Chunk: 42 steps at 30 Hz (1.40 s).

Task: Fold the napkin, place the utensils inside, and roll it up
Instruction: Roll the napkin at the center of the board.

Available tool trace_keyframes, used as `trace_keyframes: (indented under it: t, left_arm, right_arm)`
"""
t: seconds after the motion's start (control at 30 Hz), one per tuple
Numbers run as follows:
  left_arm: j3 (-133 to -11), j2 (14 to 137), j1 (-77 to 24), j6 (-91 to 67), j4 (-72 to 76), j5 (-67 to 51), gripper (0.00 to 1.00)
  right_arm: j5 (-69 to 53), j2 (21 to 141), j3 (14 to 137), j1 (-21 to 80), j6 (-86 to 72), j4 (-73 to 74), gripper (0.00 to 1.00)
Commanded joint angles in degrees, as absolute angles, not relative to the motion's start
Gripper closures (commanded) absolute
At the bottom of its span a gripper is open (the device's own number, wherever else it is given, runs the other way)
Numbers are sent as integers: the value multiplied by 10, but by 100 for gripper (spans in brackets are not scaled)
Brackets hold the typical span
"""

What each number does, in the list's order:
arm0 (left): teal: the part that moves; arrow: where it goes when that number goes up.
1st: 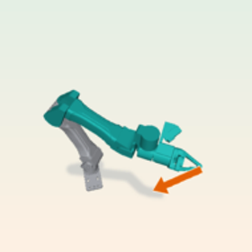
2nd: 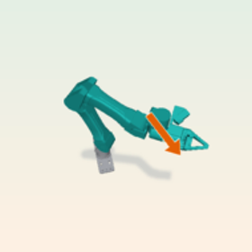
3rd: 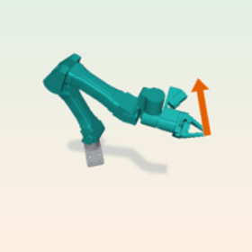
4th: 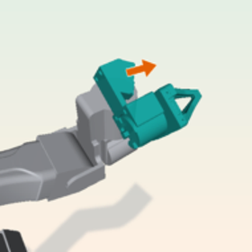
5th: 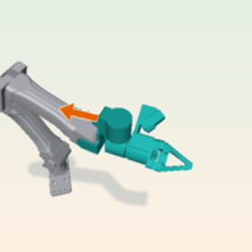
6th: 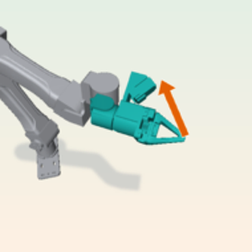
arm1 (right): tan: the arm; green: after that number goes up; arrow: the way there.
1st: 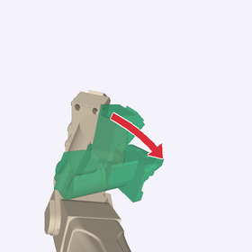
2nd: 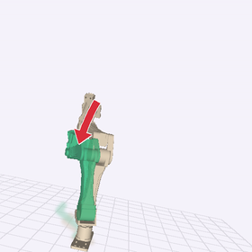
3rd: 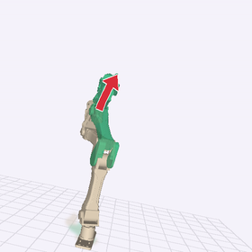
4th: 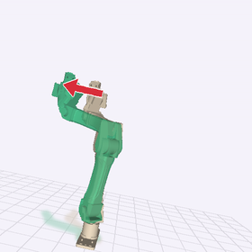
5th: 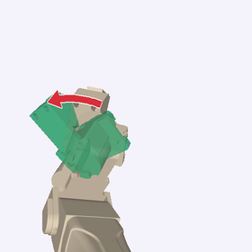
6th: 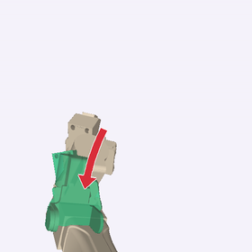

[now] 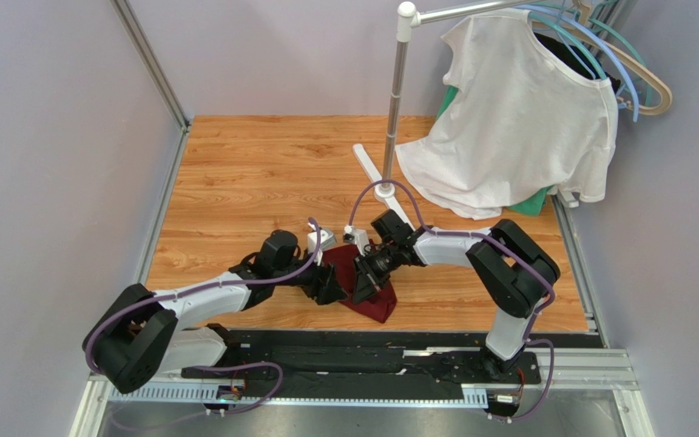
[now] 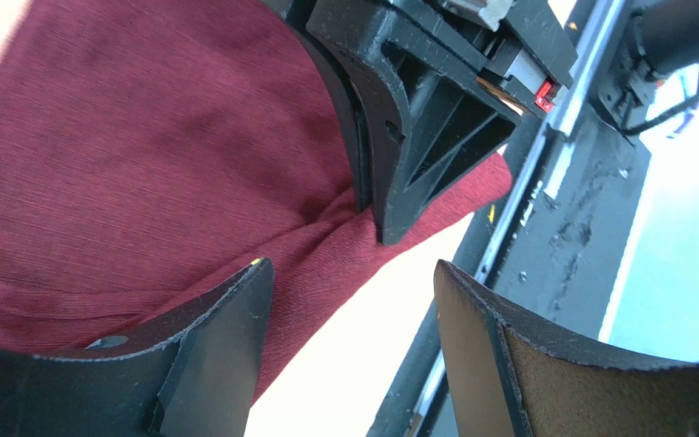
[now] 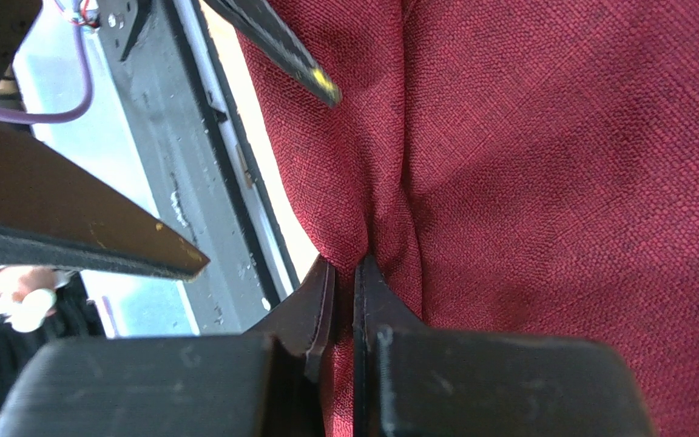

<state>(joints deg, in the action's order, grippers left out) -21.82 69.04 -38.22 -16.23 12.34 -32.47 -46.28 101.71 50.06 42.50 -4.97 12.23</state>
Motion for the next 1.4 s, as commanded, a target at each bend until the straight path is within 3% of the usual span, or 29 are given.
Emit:
trace_keyframes:
  t: [0.0,0.47,0.6,0.87,1.07,1.17,1.37]
  left_arm:
    - [-242,686,-393,-138,120,-291,27]
    - [-284,736,-425,-109,76,-227,38]
    - [-295,754,-434,-105,61,-207,53]
    - [-313,785,-440,-105,46,-192,67]
    - [-330,817,-443,-107,28,-165,91]
    - [-334,823,-443,-109,22,-153,99]
    - [-349,852,-443,-107,13,-156,100]
  right_arm:
    - [-444,1059,496,413,-18,207,100]
    - [-482,1107,522,388,-2,218,100]
    - [-483,1116,526,385,-3,218,100]
    - [-476,1113,521,377,-3,207,100]
    - [-463,1104,514,371,-26,183,100]
    - [-452,1086,506,369,-36,171,91]
    - [-418,1002,486,361,-56,166,54]
